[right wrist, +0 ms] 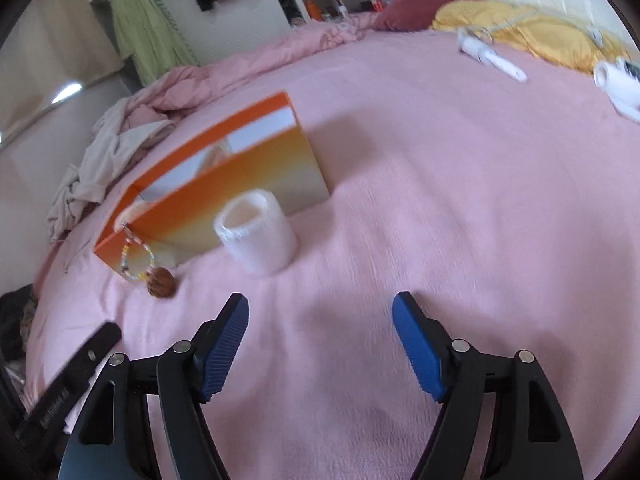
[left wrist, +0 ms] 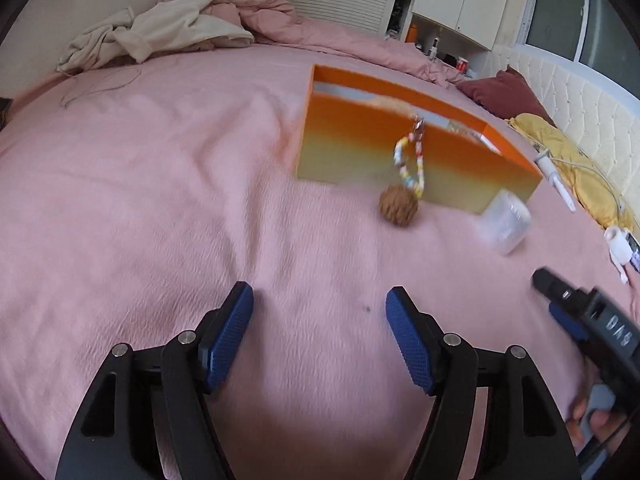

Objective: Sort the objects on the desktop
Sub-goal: 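Move the left tool to the brown walnut charm and close on it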

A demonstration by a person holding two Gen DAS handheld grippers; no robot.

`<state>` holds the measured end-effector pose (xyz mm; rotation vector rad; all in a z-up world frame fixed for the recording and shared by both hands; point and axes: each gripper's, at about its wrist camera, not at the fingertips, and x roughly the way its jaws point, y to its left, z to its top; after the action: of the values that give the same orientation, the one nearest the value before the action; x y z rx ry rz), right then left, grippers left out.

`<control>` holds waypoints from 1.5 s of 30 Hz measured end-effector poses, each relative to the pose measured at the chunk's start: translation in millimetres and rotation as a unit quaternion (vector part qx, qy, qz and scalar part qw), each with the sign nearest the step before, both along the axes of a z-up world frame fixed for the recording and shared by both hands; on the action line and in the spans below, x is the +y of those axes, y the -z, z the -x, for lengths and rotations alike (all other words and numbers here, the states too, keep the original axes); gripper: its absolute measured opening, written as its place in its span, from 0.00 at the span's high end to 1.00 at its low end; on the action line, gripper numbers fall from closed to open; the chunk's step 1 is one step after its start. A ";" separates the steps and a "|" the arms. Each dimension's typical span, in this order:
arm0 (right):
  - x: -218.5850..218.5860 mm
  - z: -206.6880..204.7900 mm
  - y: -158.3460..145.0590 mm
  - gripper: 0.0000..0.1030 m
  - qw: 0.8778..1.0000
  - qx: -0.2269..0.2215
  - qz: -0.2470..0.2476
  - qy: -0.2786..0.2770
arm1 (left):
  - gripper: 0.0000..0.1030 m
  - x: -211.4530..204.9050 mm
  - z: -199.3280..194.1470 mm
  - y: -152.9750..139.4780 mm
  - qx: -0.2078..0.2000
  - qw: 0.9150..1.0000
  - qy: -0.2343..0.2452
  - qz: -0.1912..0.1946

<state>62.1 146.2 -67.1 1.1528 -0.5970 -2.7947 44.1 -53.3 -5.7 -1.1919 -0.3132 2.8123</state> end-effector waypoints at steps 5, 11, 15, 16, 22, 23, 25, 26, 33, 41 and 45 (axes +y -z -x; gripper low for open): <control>15.8 -11.8 9.4 0.27 0.997 0.042 0.061 0.000 | 0.15 6.3 1.7 -0.5 -0.002 1.000 0.020 0.005; 8.0 -10.9 7.6 0.25 0.998 0.038 0.040 -0.007 | 0.15 25.5 3.5 -0.4 -0.011 0.997 0.023 0.071; 6.2 -10.1 7.1 0.24 0.999 0.038 0.037 -0.007 | 0.15 23.3 3.2 -0.5 -0.010 0.997 0.022 0.067; 5.5 -10.3 6.8 0.24 0.999 0.039 0.036 -0.008 | 0.15 23.7 3.3 -0.5 -0.010 0.997 0.022 0.069; 6.2 -9.2 7.0 0.23 0.999 0.040 0.035 -0.009 | 0.15 19.3 8.6 -4.7 -0.013 0.997 0.024 0.073; 6.2 -9.1 7.1 0.23 0.999 0.040 0.035 -0.009 | 0.15 20.0 7.7 -4.3 -0.013 0.997 0.024 0.073; 6.4 -8.9 7.2 0.23 0.999 0.040 0.035 -0.009 | 0.15 22.6 5.8 -3.3 -0.013 0.997 0.023 0.073; 6.4 -8.8 7.3 0.23 0.999 0.040 0.035 -0.009 | 0.15 22.9 5.9 -3.2 -0.013 0.997 0.023 0.073; 6.7 -8.6 7.5 0.22 0.998 0.041 0.037 -0.010 | 0.15 28.8 18.5 -8.1 -0.033 0.996 0.019 0.085; 11.8 -8.6 8.5 0.21 0.998 0.042 0.039 -0.010 | 0.15 52.2 66.7 -13.7 -0.061 0.991 0.048 0.107; 11.8 -8.7 8.4 0.20 0.998 0.043 0.038 -0.011 | 0.15 64.7 85.2 -15.2 -0.060 0.990 0.059 0.113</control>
<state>70.8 158.0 -75.5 1.0136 -0.6723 -2.7599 -41.1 11.5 9.5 -1.3754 0.0721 2.7352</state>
